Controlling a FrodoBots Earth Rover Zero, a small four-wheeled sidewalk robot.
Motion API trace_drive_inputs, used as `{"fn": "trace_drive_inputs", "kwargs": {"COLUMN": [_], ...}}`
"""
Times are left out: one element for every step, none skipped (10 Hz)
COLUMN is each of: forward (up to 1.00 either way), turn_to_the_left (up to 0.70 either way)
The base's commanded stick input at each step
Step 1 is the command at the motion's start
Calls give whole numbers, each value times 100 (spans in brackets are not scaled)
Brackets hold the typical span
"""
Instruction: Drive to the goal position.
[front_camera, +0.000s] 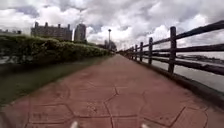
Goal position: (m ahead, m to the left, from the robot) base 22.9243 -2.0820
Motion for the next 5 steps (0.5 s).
{"fn": "trace_drive_inputs", "kwargs": {"forward": [70,70,70,70,70], "turn_to_the_left": [0,0,0,0,0]}}
